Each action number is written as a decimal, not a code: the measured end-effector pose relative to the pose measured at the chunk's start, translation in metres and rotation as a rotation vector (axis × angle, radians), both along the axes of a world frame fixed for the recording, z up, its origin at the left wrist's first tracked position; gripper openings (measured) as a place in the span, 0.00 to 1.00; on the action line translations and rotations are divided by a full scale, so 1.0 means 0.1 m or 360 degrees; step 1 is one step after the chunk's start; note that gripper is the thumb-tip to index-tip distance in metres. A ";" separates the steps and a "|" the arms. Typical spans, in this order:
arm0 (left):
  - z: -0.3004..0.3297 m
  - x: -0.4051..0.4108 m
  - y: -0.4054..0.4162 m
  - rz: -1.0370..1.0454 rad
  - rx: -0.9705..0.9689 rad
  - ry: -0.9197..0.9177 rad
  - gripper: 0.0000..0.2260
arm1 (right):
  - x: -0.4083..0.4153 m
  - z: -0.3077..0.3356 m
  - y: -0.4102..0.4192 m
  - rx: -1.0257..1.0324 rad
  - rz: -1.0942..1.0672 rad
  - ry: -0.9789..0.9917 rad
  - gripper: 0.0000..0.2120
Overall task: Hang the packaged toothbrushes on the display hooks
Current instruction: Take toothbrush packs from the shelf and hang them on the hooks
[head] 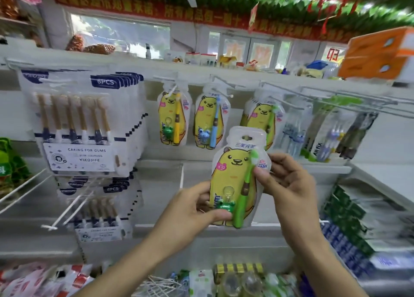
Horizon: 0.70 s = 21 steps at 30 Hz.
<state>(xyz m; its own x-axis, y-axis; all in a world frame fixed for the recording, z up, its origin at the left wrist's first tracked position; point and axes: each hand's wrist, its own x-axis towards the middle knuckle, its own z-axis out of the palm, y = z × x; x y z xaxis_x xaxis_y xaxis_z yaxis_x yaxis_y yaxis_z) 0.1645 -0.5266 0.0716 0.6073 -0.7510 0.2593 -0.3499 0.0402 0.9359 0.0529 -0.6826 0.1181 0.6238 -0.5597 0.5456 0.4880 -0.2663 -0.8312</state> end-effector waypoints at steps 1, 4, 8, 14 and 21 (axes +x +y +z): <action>0.06 -0.04 -0.11 -0.0018 -0.0013 -0.0030 0.19 | -0.06 0.05 -0.09 0.0012 -0.0027 -0.0021 0.10; 0.21 -0.14 -0.43 -0.0046 -0.0047 -0.0096 0.18 | -0.19 0.16 -0.37 0.0024 -0.0085 -0.0072 0.10; 0.30 -0.25 -0.79 -0.0044 -0.0076 -0.0182 0.17 | -0.33 0.24 -0.69 0.0002 -0.0151 -0.0091 0.09; 0.35 -0.32 -1.09 -0.0059 -0.0111 -0.0181 0.18 | -0.39 0.31 -0.99 -0.0010 -0.0161 -0.0105 0.10; 0.41 -0.20 -1.23 -0.0053 -0.0136 -0.0139 0.17 | -0.19 0.40 -1.13 -0.0009 -0.0157 -0.0075 0.07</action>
<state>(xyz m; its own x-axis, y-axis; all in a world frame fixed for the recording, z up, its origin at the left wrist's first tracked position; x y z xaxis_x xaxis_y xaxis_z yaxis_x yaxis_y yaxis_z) 0.1444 -0.6495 0.1125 0.5546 -0.7434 0.3739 -0.4270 0.1314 0.8947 0.0335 -0.7955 0.1582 0.5395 -0.6138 0.5764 0.4975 -0.3198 -0.8063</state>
